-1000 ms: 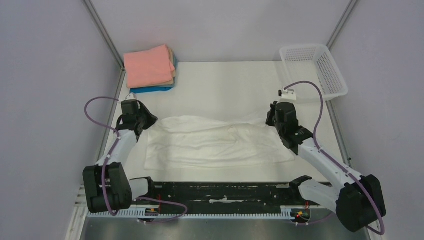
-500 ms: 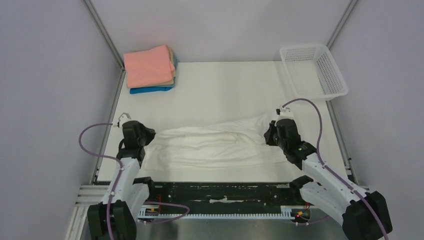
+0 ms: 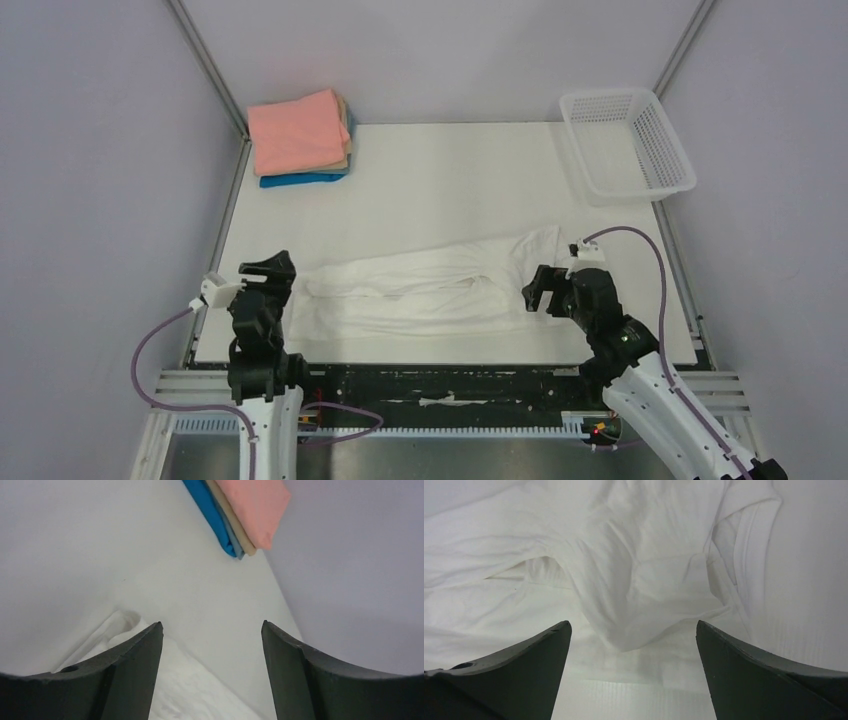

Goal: Fold and stack the t-shirts
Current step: Fold the other side of the tshirt into a rectangle, then rotate the tshirt 90 degrees

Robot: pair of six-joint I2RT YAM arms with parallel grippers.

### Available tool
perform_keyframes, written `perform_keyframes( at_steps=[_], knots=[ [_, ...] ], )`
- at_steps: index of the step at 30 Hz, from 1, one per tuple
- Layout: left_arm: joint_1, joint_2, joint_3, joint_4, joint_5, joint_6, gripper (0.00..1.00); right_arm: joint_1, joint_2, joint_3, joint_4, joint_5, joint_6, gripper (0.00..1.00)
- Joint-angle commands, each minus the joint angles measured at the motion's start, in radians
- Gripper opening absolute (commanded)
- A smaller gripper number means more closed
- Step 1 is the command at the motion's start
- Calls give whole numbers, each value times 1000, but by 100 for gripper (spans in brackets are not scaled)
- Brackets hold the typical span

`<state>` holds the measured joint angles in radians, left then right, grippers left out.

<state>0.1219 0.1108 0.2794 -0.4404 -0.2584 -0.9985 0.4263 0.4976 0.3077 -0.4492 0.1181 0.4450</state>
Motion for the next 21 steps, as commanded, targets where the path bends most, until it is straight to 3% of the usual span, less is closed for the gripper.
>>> perform_keyframes(
  at_steps=[1,3,5,9,14,21],
  knots=[
    [-2,2,0,108,137,-50,78,3,-7,55,91,6,-42,98],
    [-1,133,7,215,268,-41,79,3,36,57,191,-43,-41,98],
    [-4,360,48,314,417,3,80,3,101,65,272,-89,-28,98],
    [-70,785,236,308,579,171,80,3,298,80,393,-110,-21,98],
    [-268,1048,342,261,449,229,82,1,502,92,384,-67,10,98],
    [-275,1125,326,97,151,233,83,0,507,-23,358,83,66,98]
  ],
)
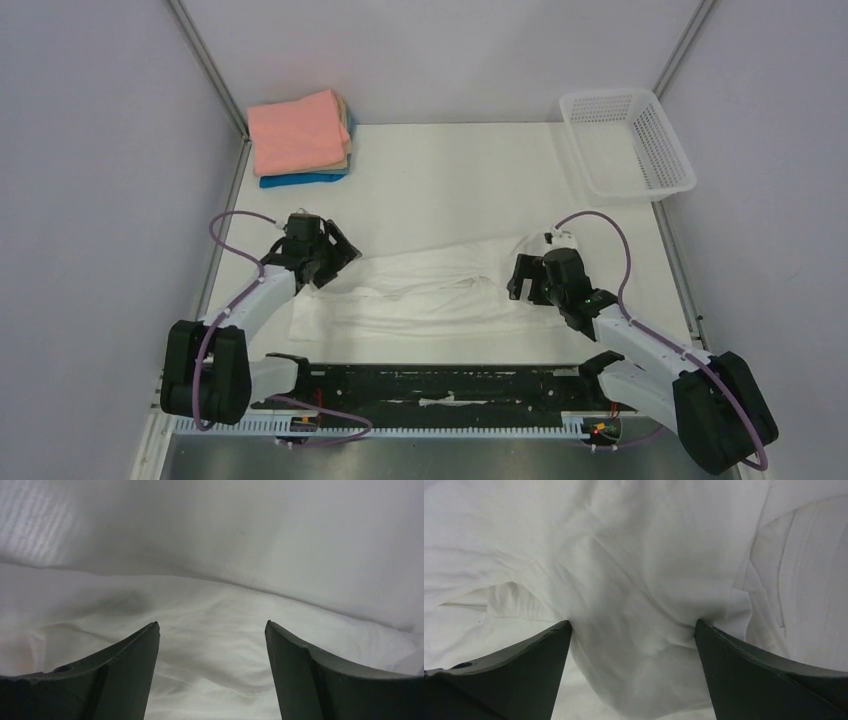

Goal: Fold and stack the t-shirts
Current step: Rotate the tshirt 90 degrees

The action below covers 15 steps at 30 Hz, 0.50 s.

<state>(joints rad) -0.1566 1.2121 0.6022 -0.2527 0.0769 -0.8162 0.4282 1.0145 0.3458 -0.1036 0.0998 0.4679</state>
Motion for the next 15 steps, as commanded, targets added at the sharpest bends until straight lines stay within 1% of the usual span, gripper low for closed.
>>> perform_keyframes(
  at_steps=[1,5,8,10,11,13,15],
  knots=[
    [5,33,-2,-107,-194,37,84,-1,-12,-75,12,116,56,98],
    [5,44,-14,-159,-185,15,84,0,12,-113,52,137,117,98],
    [4,15,-52,-167,-196,-23,84,-6,114,-96,167,154,169,98],
    [3,-9,-81,-135,-137,-41,85,-21,211,-34,217,159,179,98],
    [-2,-24,-105,-106,-104,-62,85,-31,263,-6,248,165,185,98],
    [-44,-68,-173,12,-54,-120,85,-61,360,56,321,153,226,98],
    [-114,-92,-239,149,-73,-193,85,-98,461,120,421,109,276,98]
  ],
)
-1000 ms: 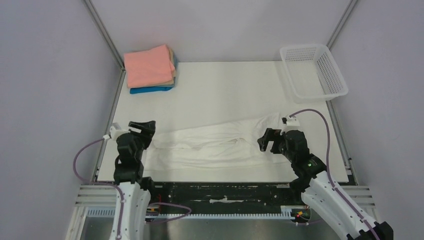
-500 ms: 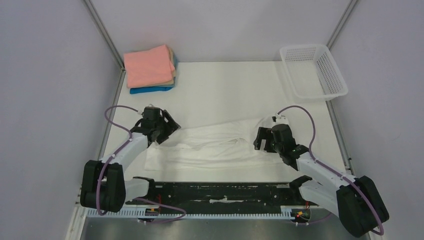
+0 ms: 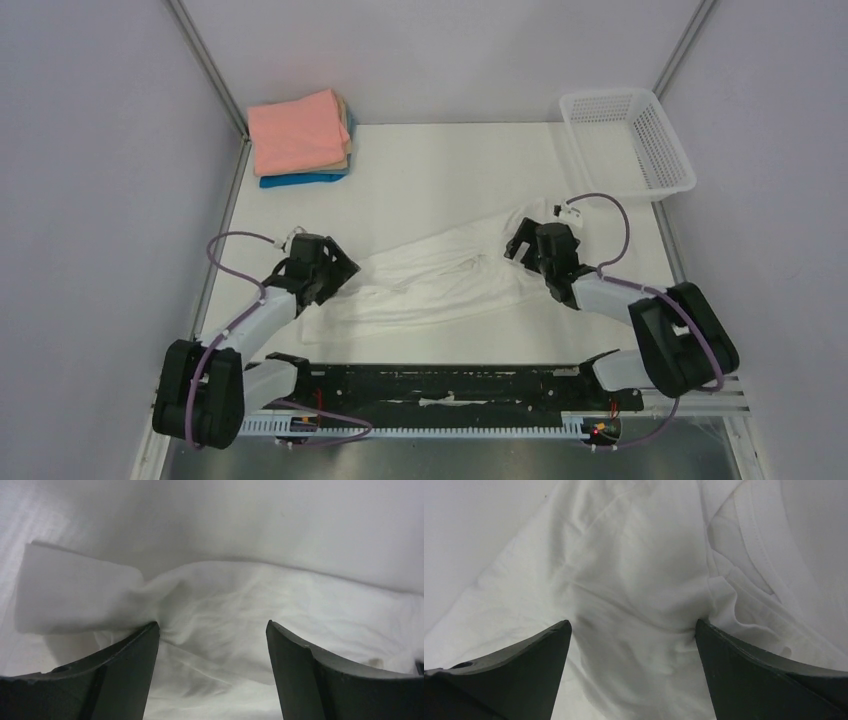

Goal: Fold and stack the t-shirts
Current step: Rotate the tshirt 90 degrees

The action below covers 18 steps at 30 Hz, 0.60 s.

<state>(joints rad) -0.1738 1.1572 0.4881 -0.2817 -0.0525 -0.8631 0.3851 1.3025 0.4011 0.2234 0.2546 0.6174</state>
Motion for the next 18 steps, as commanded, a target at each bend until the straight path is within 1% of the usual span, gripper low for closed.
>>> perform_keyframes(
  at_steps=[1,3,6,8,9,12,14,17,18],
  knots=[
    [-133,-37,-145,213,56,-175,85,-71,233,101,116,-81,138,98],
    [-184,-15,-154,254,56,-208,85,-87,348,212,142,-140,122,98],
    [-248,23,-152,256,56,-256,86,-113,535,434,131,-337,51,98],
    [-305,21,-174,277,56,-314,86,-119,656,595,60,-330,21,98],
    [-333,11,-186,276,26,-345,86,-121,718,672,38,-329,13,98],
    [-433,-59,-229,275,-29,-457,86,-127,857,853,26,-373,26,98],
    [-507,-124,-259,269,-57,-519,86,-127,938,968,10,-347,48,98],
    [-606,-229,-252,158,-128,-560,86,-133,1054,1150,-64,-325,49,98],
    [-630,-253,-252,133,-124,-579,86,-132,1086,1207,-75,-326,45,98]
  ],
)
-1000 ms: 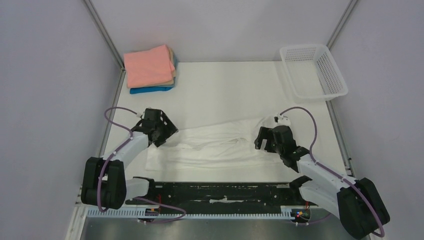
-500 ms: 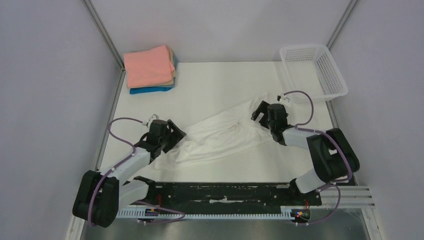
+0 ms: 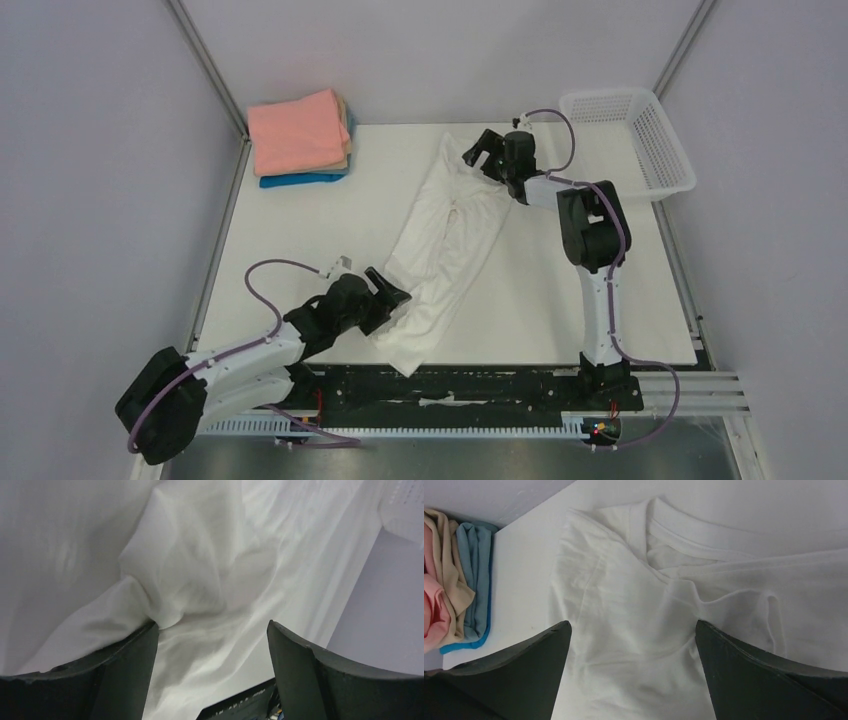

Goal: Fold and stack the t-shirts
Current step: Rotate the tshirt 90 degrees

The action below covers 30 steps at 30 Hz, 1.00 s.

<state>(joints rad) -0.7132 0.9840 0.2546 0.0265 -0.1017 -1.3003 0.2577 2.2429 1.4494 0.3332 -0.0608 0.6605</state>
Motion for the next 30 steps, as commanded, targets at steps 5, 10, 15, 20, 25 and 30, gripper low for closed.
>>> perform_keyframes(
  at_steps=[5,10,15,20,25,30],
  knots=[
    [-217,-106,-43,-96,-99,-174,86,-6,263,314,-170,39,16,98],
    [-294,19,-7,1,-87,-153,86,-9,376,437,-114,8,25,98],
    [-401,125,138,-3,-111,-68,86,-10,445,588,-103,-12,27,98],
    [-530,103,268,-177,-280,-25,86,-9,325,581,-67,-30,-36,98],
    [-551,35,328,-352,-379,9,86,-8,122,537,-142,-39,-188,98],
    [-548,-28,361,-628,-510,-37,87,4,-146,281,-146,-69,-360,98]
  ],
)
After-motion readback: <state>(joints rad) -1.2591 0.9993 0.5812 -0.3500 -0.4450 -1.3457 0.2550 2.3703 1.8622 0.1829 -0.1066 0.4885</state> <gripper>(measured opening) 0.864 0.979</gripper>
